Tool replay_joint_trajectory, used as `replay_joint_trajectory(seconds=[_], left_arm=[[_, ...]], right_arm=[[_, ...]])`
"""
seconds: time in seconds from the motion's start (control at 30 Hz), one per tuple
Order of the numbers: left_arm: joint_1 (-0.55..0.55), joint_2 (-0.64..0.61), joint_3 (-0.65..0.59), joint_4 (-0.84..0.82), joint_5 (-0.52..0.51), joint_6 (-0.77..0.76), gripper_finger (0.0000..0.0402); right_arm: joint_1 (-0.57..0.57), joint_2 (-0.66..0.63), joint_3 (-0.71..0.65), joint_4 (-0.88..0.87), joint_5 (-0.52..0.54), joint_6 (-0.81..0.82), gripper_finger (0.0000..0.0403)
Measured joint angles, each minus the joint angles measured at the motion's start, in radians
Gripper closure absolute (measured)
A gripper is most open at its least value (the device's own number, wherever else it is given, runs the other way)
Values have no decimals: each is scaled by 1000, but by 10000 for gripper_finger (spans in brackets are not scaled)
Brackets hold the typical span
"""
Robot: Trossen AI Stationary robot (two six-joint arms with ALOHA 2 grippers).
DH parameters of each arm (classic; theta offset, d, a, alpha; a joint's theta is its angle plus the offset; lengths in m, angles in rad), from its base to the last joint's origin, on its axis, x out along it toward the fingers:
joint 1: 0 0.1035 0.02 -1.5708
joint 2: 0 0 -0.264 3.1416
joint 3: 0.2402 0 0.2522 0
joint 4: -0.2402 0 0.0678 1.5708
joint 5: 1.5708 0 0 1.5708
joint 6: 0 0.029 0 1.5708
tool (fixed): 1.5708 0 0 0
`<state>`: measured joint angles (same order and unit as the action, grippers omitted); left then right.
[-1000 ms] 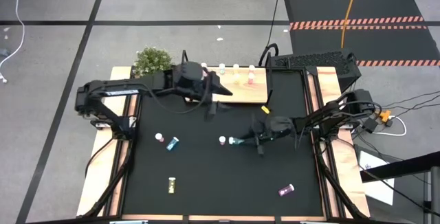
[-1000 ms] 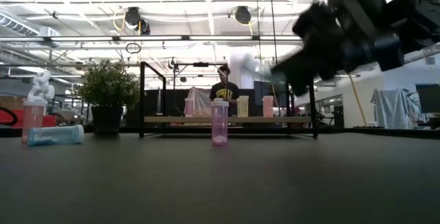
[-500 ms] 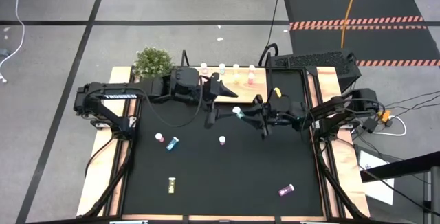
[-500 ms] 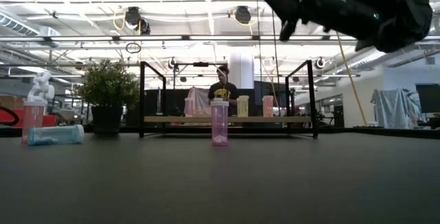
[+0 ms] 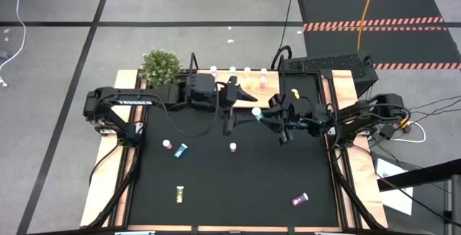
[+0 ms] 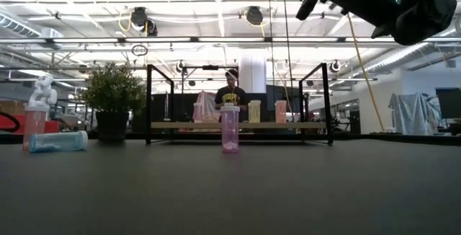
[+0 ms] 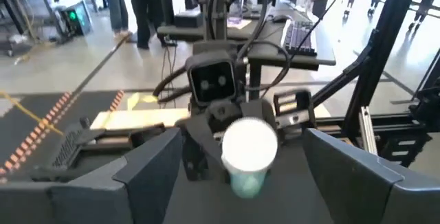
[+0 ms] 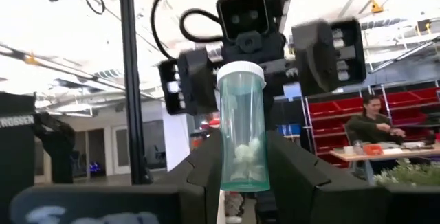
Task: Pick and place medicine bottles onto shelf by color
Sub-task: Put the right blue pill bottle on the shelf aligned with the other blue pill bottle
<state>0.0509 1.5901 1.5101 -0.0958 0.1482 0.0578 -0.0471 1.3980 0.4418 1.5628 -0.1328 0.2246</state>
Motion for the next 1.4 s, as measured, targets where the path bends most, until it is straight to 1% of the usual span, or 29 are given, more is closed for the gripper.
replay_joint_trajectory(seconds=[0.27, 0.4, 0.63, 0.77, 0.87, 0.93, 1.03, 1.27, 1.4], left_arm=[[0, 15, 0, 52, 7, 6, 174], [0, 32, 1, 88, 8, -23, 192], [0, 34, 0, 89, 9, -36, 207], [0, 34, 0, 83, 34, -45, 239], [0, 34, 0, 75, 37, -57, 267], [0, 34, 0, 73, 36, -57, 279], [0, 34, 0, 74, 36, -58, 283], [0, 34, 0, 72, 35, -60, 274], [10, 34, 0, 65, 22, -65, 274]], right_arm=[[0, -15, 0, -3, 0, -9, 310], [0, -15, 0, 4, 0, -9, 310], [0, -15, 0, 0, 0, -7, 309], [0, -15, 0, 0, 0, -6, 309], [0, -15, 0, -2, -1, -4, 309], [0, -14, -1, -3, 0, -2, 309], [0, -14, 0, -2, 0, -2, 309], [0, -14, -1, -3, 2, 2, 308], [1, -15, 0, -38, 52, 7, 292]])
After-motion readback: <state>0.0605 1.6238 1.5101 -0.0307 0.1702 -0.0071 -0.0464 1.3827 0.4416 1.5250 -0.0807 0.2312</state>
